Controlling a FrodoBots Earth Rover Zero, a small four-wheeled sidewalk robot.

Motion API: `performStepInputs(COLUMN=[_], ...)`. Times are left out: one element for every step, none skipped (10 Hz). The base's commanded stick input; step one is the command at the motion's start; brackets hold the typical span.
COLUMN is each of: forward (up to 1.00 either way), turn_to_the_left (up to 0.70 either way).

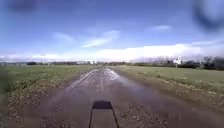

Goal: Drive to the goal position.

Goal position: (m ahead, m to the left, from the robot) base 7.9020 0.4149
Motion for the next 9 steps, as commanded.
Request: performStepInputs(forward=[0.70, 0.70, 0.70, 0.70, 0.70, 0.70, 0.70, 0.70, 0.70], turn_to_the_left=[0.05, 0.06, 0.15, 0.22, 0.29, 0.32, 0.16, 0.00, 0.00])
